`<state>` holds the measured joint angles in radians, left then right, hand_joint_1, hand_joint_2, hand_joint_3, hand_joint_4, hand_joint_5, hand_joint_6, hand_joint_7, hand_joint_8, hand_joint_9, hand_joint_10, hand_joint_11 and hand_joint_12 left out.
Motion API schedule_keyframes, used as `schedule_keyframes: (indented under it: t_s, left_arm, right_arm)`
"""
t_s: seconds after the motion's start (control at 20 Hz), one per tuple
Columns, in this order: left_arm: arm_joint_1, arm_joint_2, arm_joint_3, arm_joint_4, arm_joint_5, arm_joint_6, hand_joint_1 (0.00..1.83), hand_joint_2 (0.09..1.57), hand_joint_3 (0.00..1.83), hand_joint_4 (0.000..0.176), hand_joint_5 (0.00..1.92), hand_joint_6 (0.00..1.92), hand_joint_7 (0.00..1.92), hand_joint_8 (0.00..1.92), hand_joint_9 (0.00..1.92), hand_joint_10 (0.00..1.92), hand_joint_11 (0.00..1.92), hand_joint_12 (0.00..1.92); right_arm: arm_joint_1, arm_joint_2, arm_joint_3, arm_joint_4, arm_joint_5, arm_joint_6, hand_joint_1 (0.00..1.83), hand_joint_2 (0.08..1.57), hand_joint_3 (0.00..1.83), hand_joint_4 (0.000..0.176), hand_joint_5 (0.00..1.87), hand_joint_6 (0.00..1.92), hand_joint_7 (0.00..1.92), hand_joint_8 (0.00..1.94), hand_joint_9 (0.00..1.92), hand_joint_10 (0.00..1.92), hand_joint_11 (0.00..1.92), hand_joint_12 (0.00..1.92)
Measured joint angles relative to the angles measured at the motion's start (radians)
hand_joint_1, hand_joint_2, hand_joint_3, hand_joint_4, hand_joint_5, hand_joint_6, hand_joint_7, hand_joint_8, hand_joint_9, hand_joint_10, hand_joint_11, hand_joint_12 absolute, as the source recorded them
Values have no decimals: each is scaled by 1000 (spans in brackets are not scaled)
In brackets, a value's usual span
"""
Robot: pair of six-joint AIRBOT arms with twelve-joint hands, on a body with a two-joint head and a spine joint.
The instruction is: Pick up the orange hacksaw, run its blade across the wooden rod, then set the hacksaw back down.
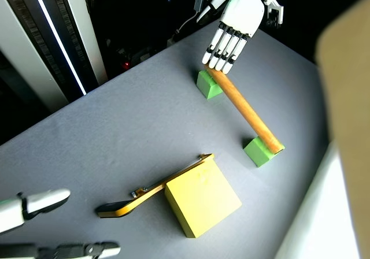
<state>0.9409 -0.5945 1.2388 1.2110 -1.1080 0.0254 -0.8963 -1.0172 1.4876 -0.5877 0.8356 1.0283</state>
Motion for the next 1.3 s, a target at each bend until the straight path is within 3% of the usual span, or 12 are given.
schedule_keyframes:
  t_s: [0.45, 0.6, 0.8, 1.0, 1.3]
  left_arm:
    - [0, 0, -2, -11, 16, 0, 0, 1193, 0, 0, 94, 4, 78, 2, 63, 3, 0, 210]
    - [0, 0, 1, -16, 23, 0, 0, 1196, 0, 0, 75, 0, 65, 0, 46, 0, 0, 147]
    - [5, -1, 8, -20, 26, 0, 0, 1185, 0, 0, 77, 1, 60, 2, 47, 2, 0, 120]
    - [5, -2, 37, -25, 27, 0, 0, 1183, 0, 0, 58, 4, 49, 3, 34, 4, 3, 56]
    - [4, 3, 61, -56, 5, 0, 0, 1189, 0, 0, 62, 0, 58, 1, 44, 3, 18, 55]
  right_arm:
    - [29, -14, 0, 13, -12, -45, 890, 1106, 0, 0, 61, 2, 53, 3, 79, 2, 0, 460]
    - [32, -27, 0, 11, -17, -50, 873, 1125, 2, 0, 30, 0, 13, 1, 37, 0, 0, 339]
    - [47, -29, 1, 14, -31, -50, 867, 1129, 2, 0, 35, 2, 26, 3, 59, 5, 0, 404]
    - [54, -42, 1, 13, -51, -59, 840, 1138, 1, 0, 23, 1, 28, 4, 53, 1, 0, 312]
    - [83, -75, 1, 13, -70, -66, 826, 1134, 4, 0, 61, 1, 69, 4, 97, 7, 0, 486]
